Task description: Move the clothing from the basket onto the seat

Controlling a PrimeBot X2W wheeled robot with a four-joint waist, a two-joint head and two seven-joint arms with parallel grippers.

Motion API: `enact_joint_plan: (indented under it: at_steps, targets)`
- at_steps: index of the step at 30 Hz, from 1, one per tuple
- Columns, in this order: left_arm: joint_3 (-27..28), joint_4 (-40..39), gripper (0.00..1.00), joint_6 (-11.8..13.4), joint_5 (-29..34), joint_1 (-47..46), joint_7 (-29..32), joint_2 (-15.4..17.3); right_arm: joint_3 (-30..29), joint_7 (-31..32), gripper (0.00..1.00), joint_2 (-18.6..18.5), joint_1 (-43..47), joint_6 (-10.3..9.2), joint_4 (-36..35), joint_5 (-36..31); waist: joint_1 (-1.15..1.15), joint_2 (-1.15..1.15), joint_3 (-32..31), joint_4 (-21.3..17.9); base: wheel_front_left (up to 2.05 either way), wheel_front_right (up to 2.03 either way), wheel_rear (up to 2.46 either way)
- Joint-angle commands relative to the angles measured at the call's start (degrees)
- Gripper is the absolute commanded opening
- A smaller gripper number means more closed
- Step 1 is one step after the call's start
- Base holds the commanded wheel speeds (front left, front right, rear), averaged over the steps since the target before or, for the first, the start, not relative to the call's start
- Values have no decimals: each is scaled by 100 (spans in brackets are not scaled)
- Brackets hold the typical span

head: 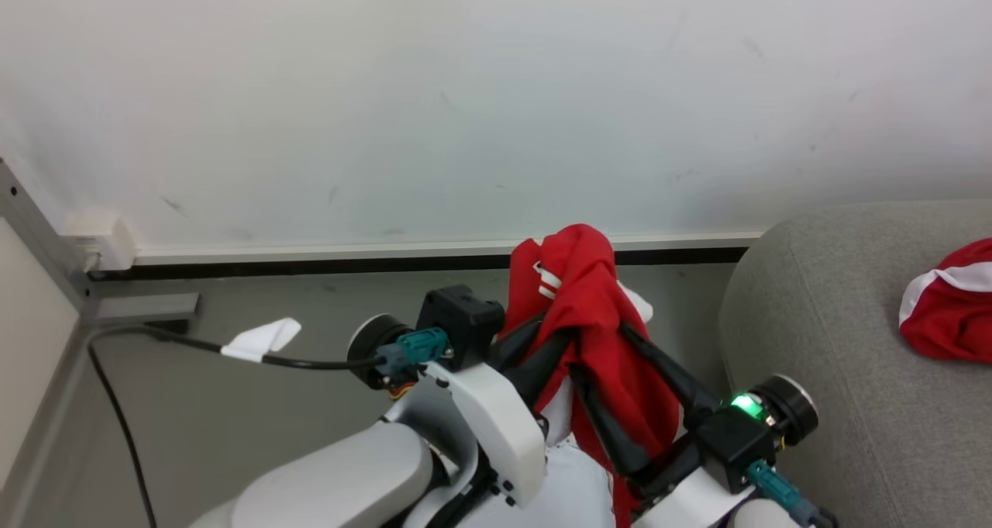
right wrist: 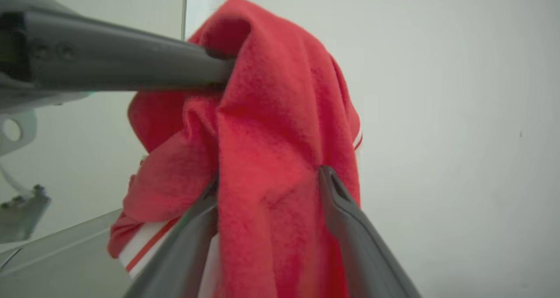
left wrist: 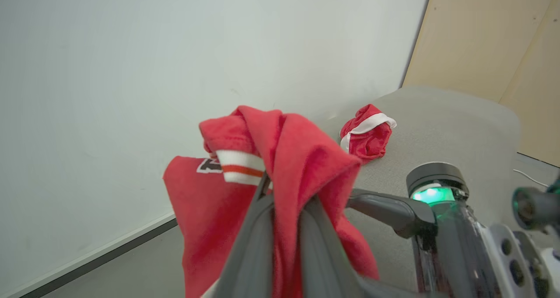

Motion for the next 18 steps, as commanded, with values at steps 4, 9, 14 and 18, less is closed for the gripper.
enact_joint_plan:
  at_steps: [4, 9, 14, 18]
  targets:
    - [-78, -223, 0, -27, 103, -68, 41, -70, -173, 5, 100, -21, -354, -13, 277, -33, 0, 0, -27, 69, 0, 0, 0]
    - [-125, -356, 0, -63, 10, 13, 71, -104, -266, 6, 100, -19, -510, -13, 564, 120, 0, 0, -51, 104, 0, 0, 0]
    - [-131, -359, 0, -54, -18, 64, 55, -88, -128, 6, 0, -19, -582, -13, 854, 470, 0, 0, -66, 93, 0, 0, 0]
    - [-104, -289, 0, -30, -58, 119, 19, -45, -101, 5, 0, -19, -670, -13, 930, 604, 0, 0, -58, 57, 0, 0, 0]
